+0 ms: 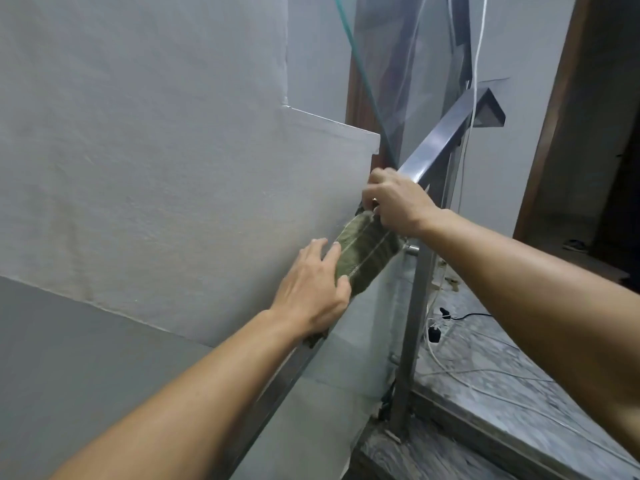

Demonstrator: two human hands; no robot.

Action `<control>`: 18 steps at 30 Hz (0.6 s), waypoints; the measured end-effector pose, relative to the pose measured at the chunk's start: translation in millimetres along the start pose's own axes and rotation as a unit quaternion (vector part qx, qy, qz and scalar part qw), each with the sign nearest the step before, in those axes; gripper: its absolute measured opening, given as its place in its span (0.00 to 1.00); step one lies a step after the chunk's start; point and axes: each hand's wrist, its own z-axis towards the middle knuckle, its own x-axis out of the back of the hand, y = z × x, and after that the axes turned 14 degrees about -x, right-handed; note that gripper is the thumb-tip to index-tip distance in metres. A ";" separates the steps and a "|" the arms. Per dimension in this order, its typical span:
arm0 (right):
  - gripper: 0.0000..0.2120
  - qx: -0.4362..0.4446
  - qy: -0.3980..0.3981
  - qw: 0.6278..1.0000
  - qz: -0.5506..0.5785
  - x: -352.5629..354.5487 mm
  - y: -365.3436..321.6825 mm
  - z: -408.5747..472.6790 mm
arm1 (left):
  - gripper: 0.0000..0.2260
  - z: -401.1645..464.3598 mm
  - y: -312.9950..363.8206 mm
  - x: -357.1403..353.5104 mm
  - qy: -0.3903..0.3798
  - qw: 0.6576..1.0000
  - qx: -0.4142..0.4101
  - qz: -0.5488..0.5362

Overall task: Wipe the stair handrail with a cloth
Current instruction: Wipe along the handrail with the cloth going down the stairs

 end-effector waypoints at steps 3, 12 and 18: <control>0.14 0.072 -0.049 0.996 -0.020 -6.0 4.8 -14.0 | 0.28 4.0 0.4 -18.5 -0.058 0.998 0.008 -0.038; 0.27 0.110 -0.182 0.970 -0.115 -12.5 17.9 -32.8 | 0.28 -2.3 1.4 -30.0 -0.096 0.994 0.031 0.036; 0.27 0.148 -0.153 0.972 -0.104 -14.1 -7.5 -55.7 | 0.29 -41.3 -1.6 -27.4 -0.096 0.993 0.049 0.051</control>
